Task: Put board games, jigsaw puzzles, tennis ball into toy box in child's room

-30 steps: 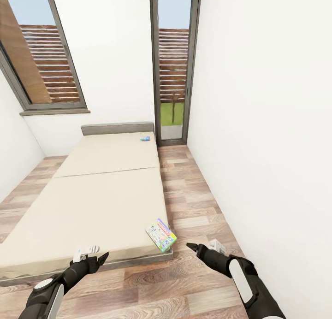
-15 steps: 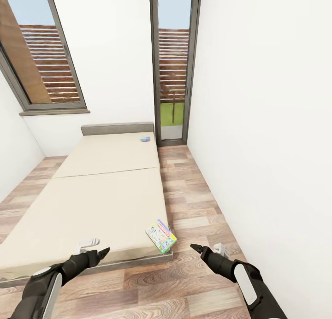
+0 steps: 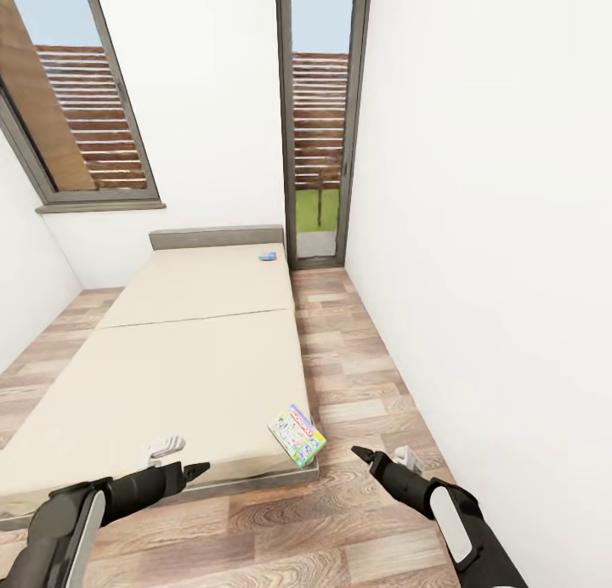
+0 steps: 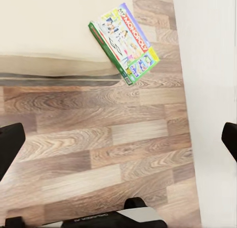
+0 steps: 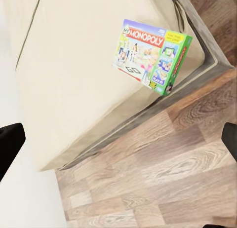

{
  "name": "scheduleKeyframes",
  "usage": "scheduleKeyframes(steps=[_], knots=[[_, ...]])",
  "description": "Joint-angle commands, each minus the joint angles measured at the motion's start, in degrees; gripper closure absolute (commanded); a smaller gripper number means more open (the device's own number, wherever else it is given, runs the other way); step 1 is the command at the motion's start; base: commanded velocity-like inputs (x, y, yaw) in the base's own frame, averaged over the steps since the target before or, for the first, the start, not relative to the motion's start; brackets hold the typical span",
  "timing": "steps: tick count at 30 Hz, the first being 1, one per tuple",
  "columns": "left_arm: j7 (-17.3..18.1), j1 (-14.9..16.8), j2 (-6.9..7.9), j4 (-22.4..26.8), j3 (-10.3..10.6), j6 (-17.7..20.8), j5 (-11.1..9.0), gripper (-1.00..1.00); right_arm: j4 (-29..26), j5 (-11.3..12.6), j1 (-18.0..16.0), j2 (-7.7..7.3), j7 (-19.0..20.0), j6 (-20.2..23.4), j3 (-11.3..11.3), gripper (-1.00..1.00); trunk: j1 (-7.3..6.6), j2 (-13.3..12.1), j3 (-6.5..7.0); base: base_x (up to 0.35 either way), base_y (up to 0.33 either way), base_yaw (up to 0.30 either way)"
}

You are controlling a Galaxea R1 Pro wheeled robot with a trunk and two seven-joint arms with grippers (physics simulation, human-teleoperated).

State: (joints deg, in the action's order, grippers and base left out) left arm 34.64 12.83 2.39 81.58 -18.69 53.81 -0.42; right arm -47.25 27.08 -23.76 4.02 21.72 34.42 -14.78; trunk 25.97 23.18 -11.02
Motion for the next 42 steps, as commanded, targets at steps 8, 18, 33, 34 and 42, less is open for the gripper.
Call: scheduleKeyframes(steps=[8, 18, 33, 34, 42], knots=[[1.09, 0.09, -0.06, 0.45, -1.02, 1.57, -0.02, -1.00, -0.04, 0.12, 0.00, 0.21, -0.25, -2.80, -0.18, -1.00, 1.79, 3.35, -1.56, 0.000, 0.000, 0.000], [1.18, 0.09, -0.49, 0.49, -1.13, 1.80, -0.09, -1.00, 1.80, 7.54, 0.03, 1.26, 0.33, -4.59, -2.14, -1.00, 3.99, 7.36, -3.35, 0.000, 0.000, 0.000], [1.22, 0.09, -0.69, 0.36, -0.69, 1.75, -0.11, -1.00, 12.77, 18.23, 0.03, 1.23, 0.63, -7.72, -3.00, -1.00, 5.31, 9.76, -4.43, 0.000, 0.000, 0.000], [1.22, 0.09, -0.70, 0.35, -0.68, 1.75, -0.13, -1.00, 12.88, 18.31, 0.03, 1.25, 0.64, -8.25, -2.98, -1.00, 5.31, 9.76, -4.43, 0.000, 0.000, 0.000], [1.96, 0.09, -0.85, 0.34, -0.79, 1.70, -0.19, -1.00, 13.46, 18.71, 0.03, 1.39, 0.66, -10.00, -2.41, -1.00, 5.31, 9.76, -4.43, 0.000, 0.000, 0.000]])
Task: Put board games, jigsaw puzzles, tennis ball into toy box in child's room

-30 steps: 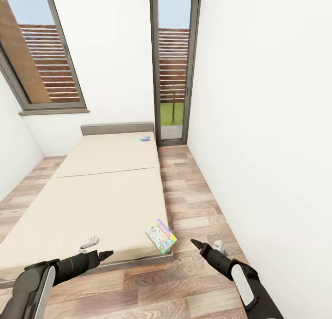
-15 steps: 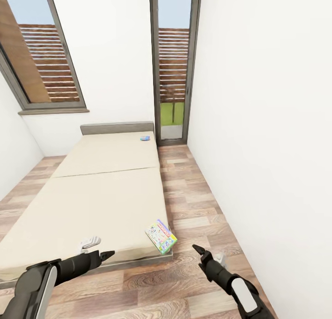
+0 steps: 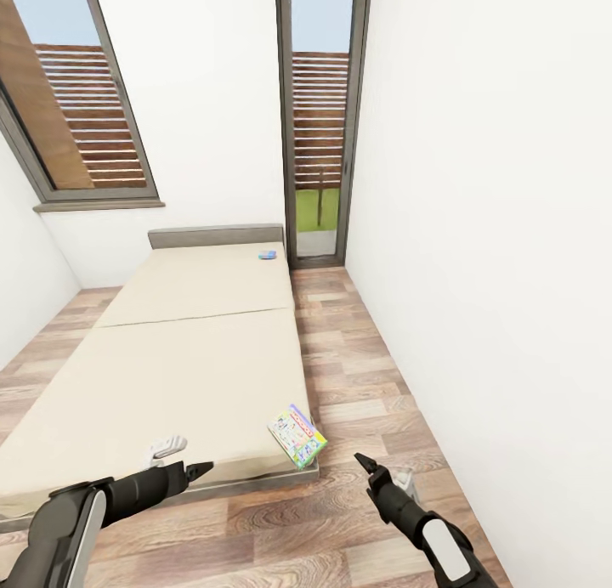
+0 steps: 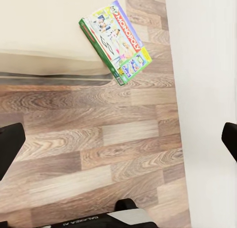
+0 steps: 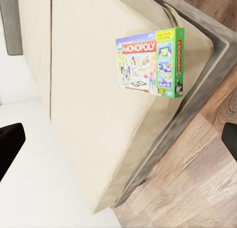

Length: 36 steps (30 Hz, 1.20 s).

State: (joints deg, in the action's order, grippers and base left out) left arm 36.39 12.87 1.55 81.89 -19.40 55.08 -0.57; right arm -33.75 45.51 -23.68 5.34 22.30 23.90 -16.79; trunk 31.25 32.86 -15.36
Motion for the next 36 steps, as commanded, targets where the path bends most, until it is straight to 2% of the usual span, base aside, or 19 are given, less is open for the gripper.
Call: scheduleKeyframes(steps=[1, 7, 15, 23, 36], knots=[[0.84, 0.05, -0.02, 0.03, -0.15, 0.41, -0.04, -1.00, 0.01, 0.33, -0.05, 0.06, 0.08, 0.44, -0.18, -1.00, 0.24, 0.48, -0.27, 0.000, 0.000, 0.000], [2.56, 0.05, -0.05, -0.02, -0.35, 0.39, -0.01, -1.00, 0.13, 0.39, -0.05, 0.10, 0.11, 0.03, 0.69, -1.00, 1.56, 2.89, -1.35, 0.000, 0.000, 0.000], [3.02, 0.05, -0.06, -0.12, -0.56, 0.41, 0.06, -1.00, 0.07, 0.68, -0.08, 0.19, -0.22, -0.30, 1.15, -1.00, 3.31, 6.10, -2.78, 0.000, 0.000, 0.000], [3.07, 0.05, -0.06, -0.15, -0.57, 0.61, 0.02, -1.00, 0.06, 0.07, -0.11, 1.83, -0.61, -0.59, 1.28, -1.00, 5.07, 9.31, -4.22, 0.000, 0.000, 0.000], [3.23, 0.05, -0.06, -0.15, -0.56, 0.78, -0.13, -1.00, 0.25, 0.35, -0.05, 2.20, 1.15, -3.36, 1.40, -1.00, 7.93, 14.52, -6.55, 0.000, 0.000, 0.000]])
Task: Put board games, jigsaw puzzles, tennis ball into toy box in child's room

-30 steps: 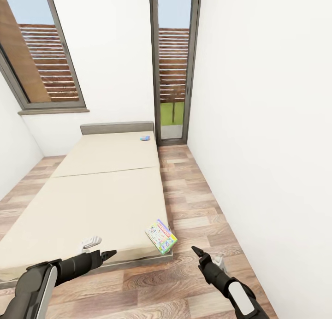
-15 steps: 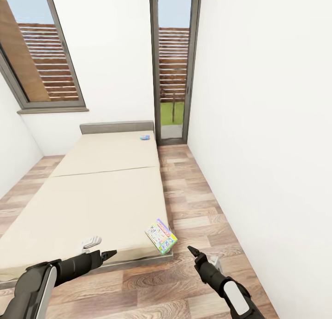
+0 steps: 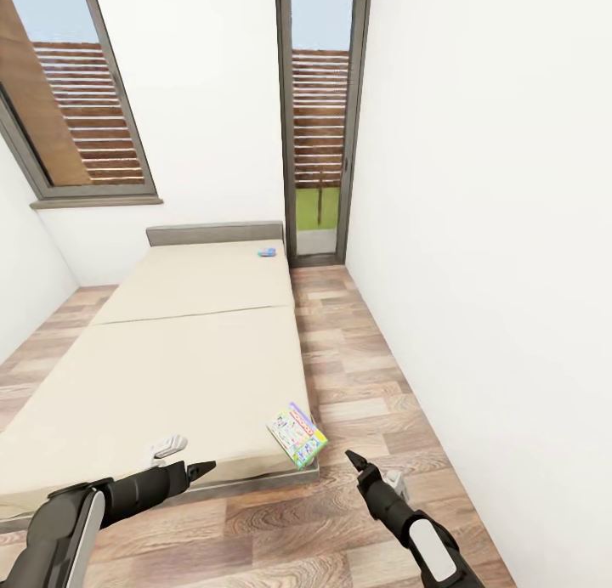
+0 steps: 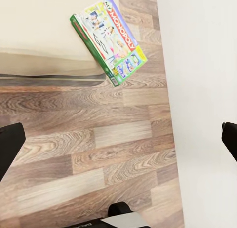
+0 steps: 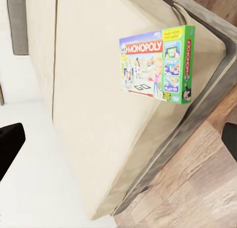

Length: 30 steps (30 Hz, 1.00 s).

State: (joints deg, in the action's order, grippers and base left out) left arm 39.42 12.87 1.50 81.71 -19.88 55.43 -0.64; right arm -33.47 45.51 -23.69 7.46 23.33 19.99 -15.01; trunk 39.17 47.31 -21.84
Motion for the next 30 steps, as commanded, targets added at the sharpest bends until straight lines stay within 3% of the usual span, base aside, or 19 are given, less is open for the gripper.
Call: scheduleKeyframes(steps=[1, 12, 30], knots=[[0.20, 0.05, -0.01, 0.03, -0.07, 0.44, -0.06, -1.00, -0.02, 0.32, -0.04, 0.06, 0.65, 0.49, -0.36, -1.00, 0.23, 0.47, -0.25, 0.000, 0.000, 0.000], [0.28, 0.05, -0.01, 0.03, -0.07, 1.00, -0.07, -1.00, 0.09, 0.61, -0.04, -0.72, 4.31, 0.43, -0.88, -1.00, 2.65, 4.88, -2.23, 0.000, 0.000, 0.000], [0.31, 0.05, -0.01, 0.03, -0.01, 1.51, -0.07, -1.00, 0.07, 0.29, -0.04, -0.63, 4.88, 0.23, -0.45, -1.00, 6.60, 12.10, -5.46, 0.000, 0.000, 0.000]])
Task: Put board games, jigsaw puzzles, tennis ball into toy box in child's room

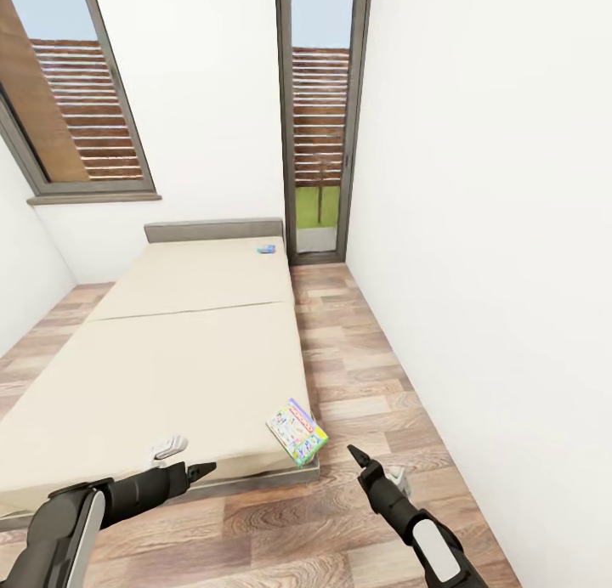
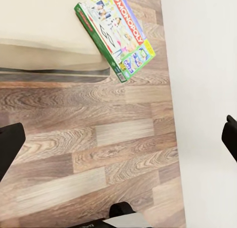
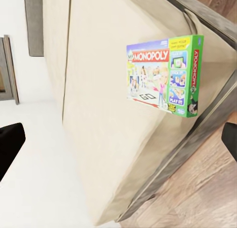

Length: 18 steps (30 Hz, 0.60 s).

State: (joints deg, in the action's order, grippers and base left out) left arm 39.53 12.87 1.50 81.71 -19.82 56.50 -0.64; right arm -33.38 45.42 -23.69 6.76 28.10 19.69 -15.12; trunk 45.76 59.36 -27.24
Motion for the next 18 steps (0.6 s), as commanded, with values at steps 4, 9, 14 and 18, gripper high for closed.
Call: scheduleKeyframes(steps=[4, 9, 14, 18], knots=[[0.19, 0.05, -0.01, 0.02, -0.06, 0.45, -0.06, -1.00, 0.04, 0.43, -0.04, 0.14, 0.11, 0.53, -0.35, -1.00, 0.89, 1.66, -0.78, 0.000, 0.000, 0.000], [0.19, 0.05, -0.01, 0.02, -0.05, 0.45, -0.06, -1.00, 0.43, 0.45, -0.04, 0.17, 0.11, 0.52, -0.30, -1.00, 1.99, 3.67, -1.68, 0.000, 0.000, 0.000], [0.19, 0.05, -0.01, 0.02, -0.06, 0.45, -0.06, -1.00, 1.19, 0.31, -0.04, 0.21, 0.11, 0.53, -0.21, -1.00, 3.08, 5.67, -2.58, 0.000, 0.000, 0.000], [0.19, 0.05, -0.01, 0.02, -0.05, 0.65, -0.06, -1.00, 1.65, 0.17, -0.04, 0.30, 0.11, 0.53, -0.13, -1.00, 3.96, 7.27, -3.30, 0.000, 0.000, 0.000]])
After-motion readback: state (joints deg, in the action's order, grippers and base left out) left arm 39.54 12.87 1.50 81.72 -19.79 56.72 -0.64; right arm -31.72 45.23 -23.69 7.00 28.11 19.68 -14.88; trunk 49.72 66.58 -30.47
